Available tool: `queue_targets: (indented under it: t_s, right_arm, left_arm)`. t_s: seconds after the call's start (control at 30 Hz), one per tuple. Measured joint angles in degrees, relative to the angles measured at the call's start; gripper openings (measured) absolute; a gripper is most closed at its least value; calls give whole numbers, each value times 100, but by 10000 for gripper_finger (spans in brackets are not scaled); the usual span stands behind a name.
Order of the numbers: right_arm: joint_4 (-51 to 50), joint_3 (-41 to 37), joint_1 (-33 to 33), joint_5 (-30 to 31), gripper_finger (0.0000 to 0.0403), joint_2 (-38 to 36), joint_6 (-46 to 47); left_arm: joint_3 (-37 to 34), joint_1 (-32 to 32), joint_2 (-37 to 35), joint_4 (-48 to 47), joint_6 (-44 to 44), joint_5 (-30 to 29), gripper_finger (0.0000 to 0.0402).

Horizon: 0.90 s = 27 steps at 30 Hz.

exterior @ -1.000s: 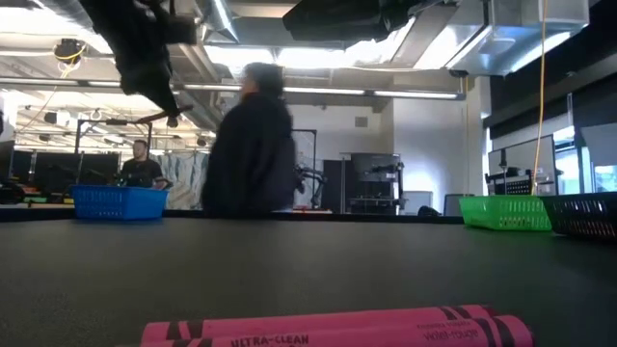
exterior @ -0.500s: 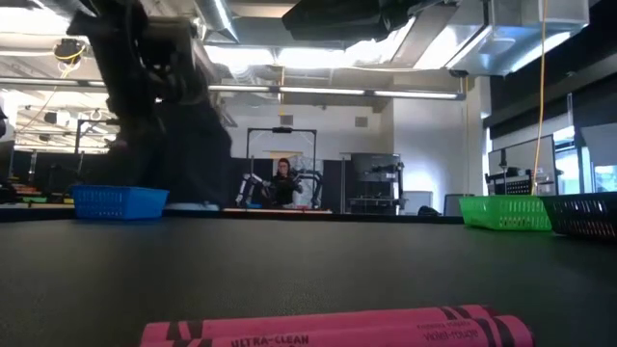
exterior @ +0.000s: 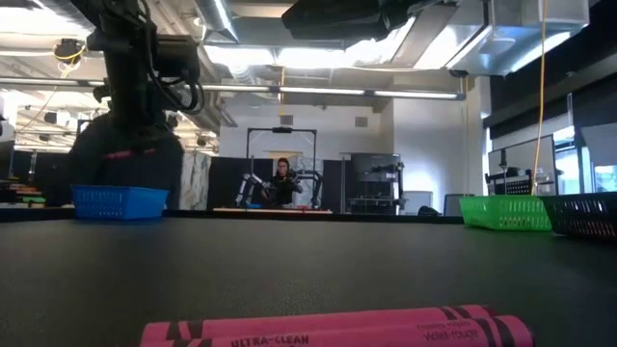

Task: Sort crayons
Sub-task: Put the red crayon into the blue bin

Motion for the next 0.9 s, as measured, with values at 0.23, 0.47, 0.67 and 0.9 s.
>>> queue_targets:
  t_s: [0.23, 0.47, 0.67, 0.9]
  right_arm:
    - [-1, 0, 0, 2, 182, 0, 0]
    - [14, 0, -2, 2, 182, 0, -50]
    - [544, 0, -157, -319, 182, -4, -324]
    - [624, 0, -416, -428, 182, -4, 80]
  left_arm:
    - [0, 480, 0, 20, 390, 344, 60]
    - [0, 306, -2, 1, 520, 658, 125]
    - [0, -541, -2, 55, 798, 1454, 129]
    - [0, -2115, -2, 28, 307, 2396, 130]
